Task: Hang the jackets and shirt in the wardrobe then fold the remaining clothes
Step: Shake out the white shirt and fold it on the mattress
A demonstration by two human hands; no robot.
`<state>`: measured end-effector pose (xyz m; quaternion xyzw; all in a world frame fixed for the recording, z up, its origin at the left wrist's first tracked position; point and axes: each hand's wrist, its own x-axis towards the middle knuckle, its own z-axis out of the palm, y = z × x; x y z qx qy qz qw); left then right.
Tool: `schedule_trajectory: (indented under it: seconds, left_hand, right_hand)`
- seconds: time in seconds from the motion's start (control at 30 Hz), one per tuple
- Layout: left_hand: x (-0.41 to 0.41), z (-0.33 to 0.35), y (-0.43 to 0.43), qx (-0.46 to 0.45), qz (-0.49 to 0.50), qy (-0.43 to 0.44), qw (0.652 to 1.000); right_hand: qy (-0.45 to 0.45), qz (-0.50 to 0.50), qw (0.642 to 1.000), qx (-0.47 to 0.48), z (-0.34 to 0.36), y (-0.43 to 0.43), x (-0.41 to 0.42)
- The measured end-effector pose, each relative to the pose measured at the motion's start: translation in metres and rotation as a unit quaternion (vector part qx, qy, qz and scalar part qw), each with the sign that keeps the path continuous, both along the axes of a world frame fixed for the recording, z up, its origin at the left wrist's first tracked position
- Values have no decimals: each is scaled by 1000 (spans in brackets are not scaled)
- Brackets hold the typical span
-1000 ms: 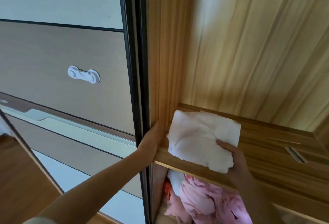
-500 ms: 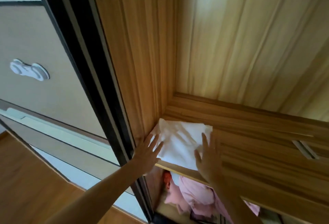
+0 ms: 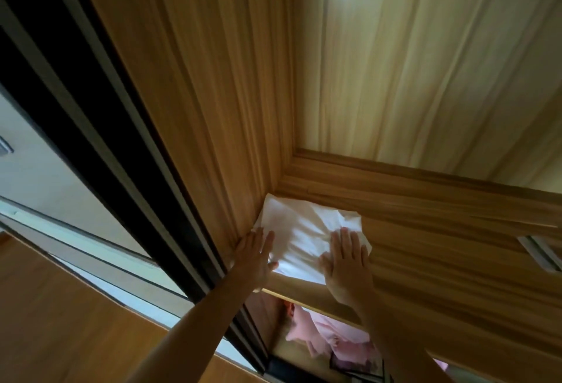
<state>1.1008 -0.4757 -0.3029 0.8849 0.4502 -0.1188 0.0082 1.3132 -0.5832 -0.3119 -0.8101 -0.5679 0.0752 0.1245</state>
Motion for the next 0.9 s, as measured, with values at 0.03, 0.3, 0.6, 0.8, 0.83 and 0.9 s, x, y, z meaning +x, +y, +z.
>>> schedule_trajectory:
  seconds: [0.03,0.3,0.6,0.8,0.83,0.9]
  left_hand:
    - [2,5,-3,1,3,3,1000]
    - [12,78,-39,-21,37,48,998]
    - [-11,175,-58,-124,94,-115,981]
    - [-64,192,-92,-366,231,-191,881]
    - [-75,192,-100,-368,229,-174,884]
    - [-106,188,-113,-305,215,-143,917]
  right_hand:
    - [-8,6,1000,-5,1,0,0]
    - [-8,35,998,-58,57,-17,-9]
    - [70,137,988,-35,167,6,-68]
    - [52,216,971,-87,174,1,-142]
    - [45,218,970,-98,174,-4,-154]
    - [25,250,963,-102,172,-11,-177]
